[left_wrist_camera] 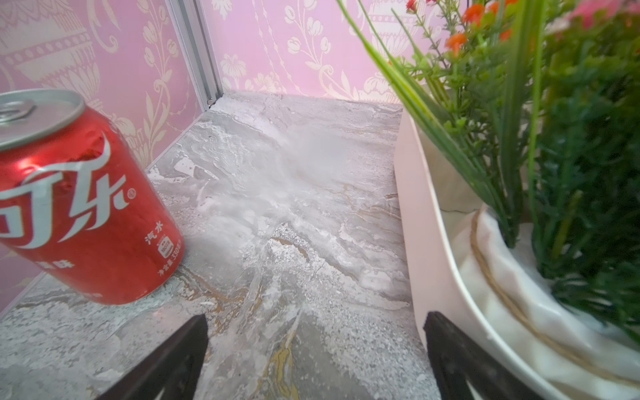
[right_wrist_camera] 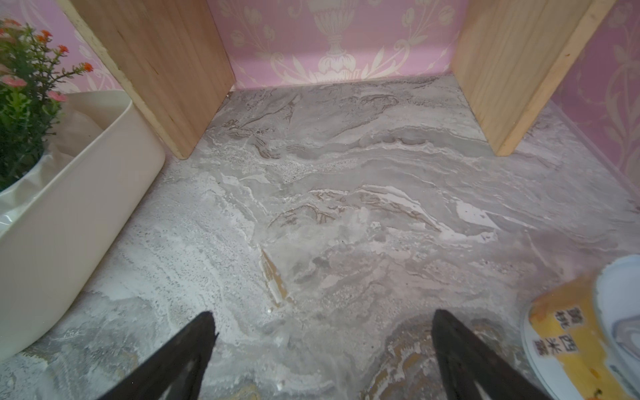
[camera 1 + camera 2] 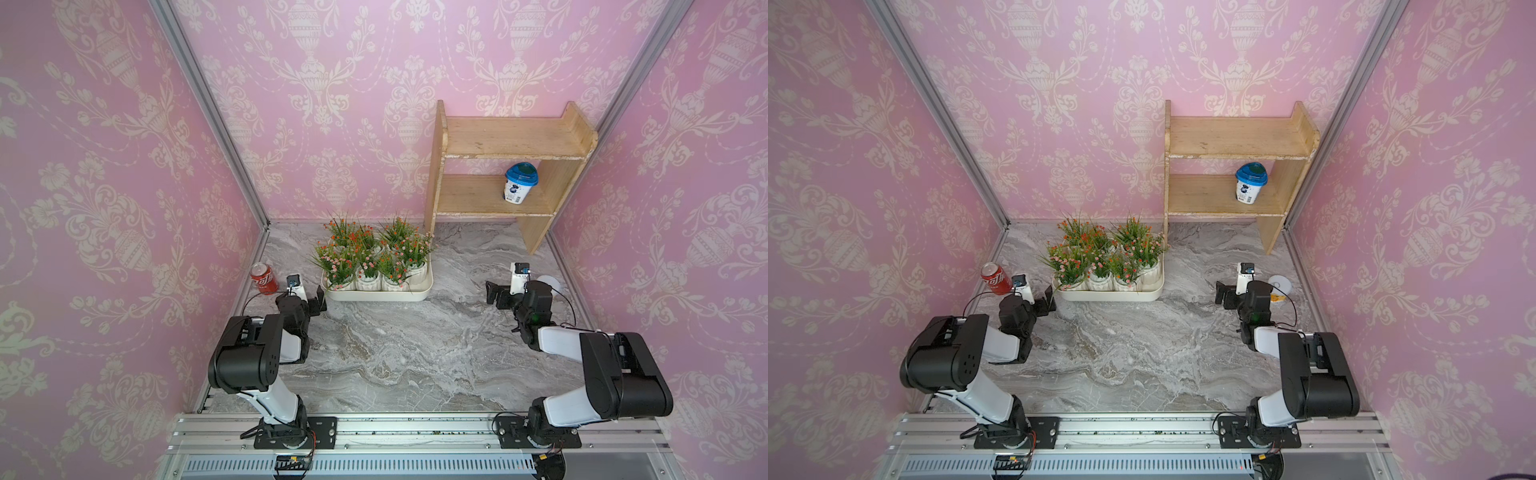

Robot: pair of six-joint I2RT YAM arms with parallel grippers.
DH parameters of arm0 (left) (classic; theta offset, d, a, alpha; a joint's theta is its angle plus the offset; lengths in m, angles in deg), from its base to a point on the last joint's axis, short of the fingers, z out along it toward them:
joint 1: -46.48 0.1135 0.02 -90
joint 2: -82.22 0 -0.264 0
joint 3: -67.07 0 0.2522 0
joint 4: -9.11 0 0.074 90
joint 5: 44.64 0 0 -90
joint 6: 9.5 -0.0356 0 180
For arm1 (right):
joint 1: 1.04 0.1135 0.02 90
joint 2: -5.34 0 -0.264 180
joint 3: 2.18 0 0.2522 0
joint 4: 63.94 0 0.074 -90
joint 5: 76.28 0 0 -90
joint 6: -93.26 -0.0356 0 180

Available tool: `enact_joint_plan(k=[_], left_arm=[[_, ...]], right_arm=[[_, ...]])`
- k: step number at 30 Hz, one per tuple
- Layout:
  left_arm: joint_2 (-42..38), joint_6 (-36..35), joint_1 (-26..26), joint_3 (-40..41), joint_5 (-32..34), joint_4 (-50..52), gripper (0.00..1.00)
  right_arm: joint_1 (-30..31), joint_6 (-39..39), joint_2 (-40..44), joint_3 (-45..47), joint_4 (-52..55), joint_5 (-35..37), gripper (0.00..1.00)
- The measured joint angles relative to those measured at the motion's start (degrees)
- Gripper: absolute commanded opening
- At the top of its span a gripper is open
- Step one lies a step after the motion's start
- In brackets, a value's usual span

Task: Put the potted gypsophila into the storage box
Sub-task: Reset both arms

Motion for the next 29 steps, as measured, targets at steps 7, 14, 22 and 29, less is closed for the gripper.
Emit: enact_joint_plan(k=[7,14,22,29], left_arm=[[0.0,-0.17,-0.31,-2.51,-0.9,3.87,0.99],[0.0,-0.22,-0.37,-2.6,-1.07,5.16,0.99],[0.0,-0.42,-0.35,-2.6,-1.75,5.81,0.99],[0.0,-0.44,-0.35,-2.6,-1.88,6.14,0.99]], right_arm=[[0.17,1.03,-0.35,0.02,-0.55,-1.33,1.0],[0.28,1.2,-0.35,0.02,-1.09,-1.33,1.0],[0.39,1.22,-0.35,0.02,-1.29,-1.31,1.0],[0.39,1.22,-0.35,0.02,-1.29,-1.33,1.0]])
